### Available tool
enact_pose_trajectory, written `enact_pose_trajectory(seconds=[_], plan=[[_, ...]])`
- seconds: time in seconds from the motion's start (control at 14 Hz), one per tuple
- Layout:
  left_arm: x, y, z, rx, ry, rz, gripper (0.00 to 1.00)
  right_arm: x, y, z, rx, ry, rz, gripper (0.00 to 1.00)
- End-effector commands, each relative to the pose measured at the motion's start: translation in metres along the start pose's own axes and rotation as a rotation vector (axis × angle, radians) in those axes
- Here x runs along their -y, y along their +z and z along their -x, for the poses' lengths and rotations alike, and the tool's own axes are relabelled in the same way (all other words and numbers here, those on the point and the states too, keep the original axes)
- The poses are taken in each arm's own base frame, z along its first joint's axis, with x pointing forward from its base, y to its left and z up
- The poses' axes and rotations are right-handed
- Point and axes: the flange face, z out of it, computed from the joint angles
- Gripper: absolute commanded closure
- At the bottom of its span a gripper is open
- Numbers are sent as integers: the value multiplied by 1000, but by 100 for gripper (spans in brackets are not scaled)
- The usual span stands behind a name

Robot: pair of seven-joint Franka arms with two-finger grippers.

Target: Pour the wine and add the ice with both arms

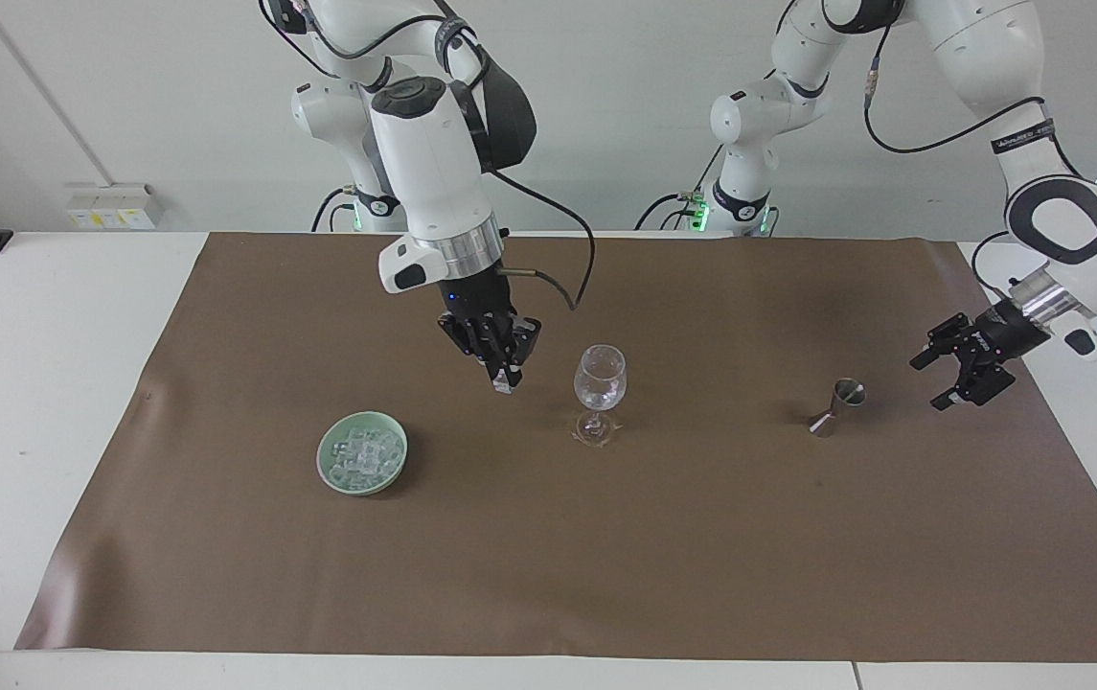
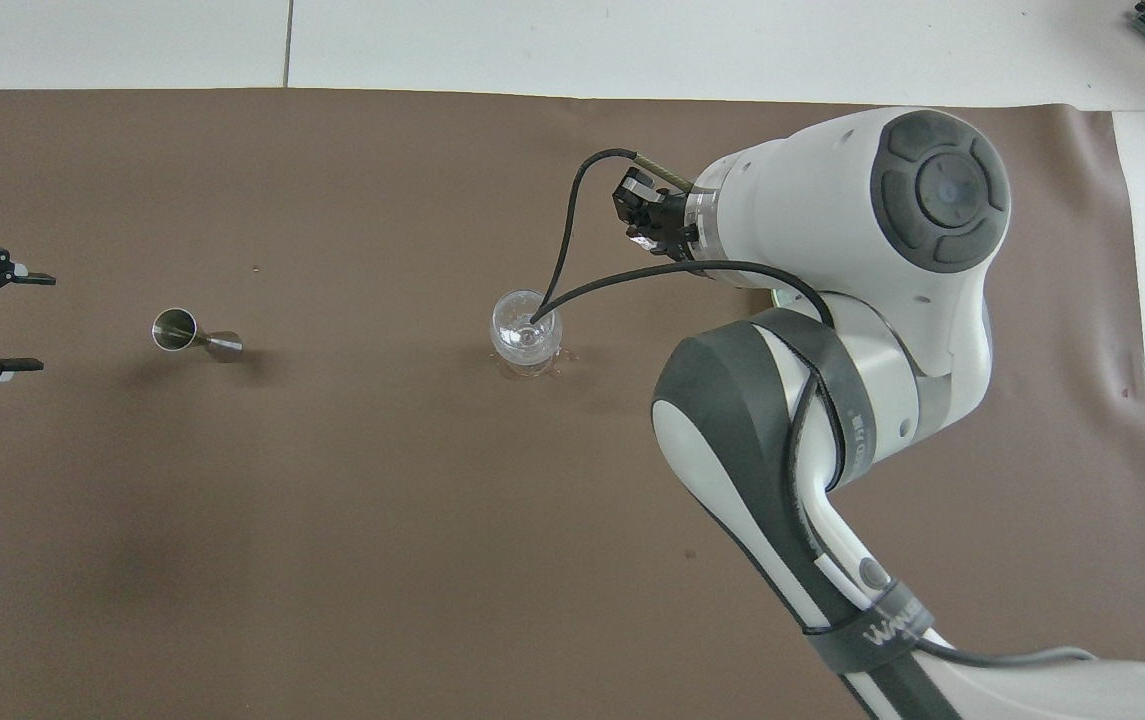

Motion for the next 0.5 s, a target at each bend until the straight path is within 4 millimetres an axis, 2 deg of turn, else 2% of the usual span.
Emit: enact_pose_trajectory(seconds=[0.0,0.21,0.43], plan=[[-26,-27,23,-75,210,-60,0,21,3,21,13,73,-79,100],[-54,-53,51,-141,558,-106,0,31,2,53,46,-5,-50,100],[-80,-71,75,-180,789,-194,0,25,4,78,93,-88,10,100]])
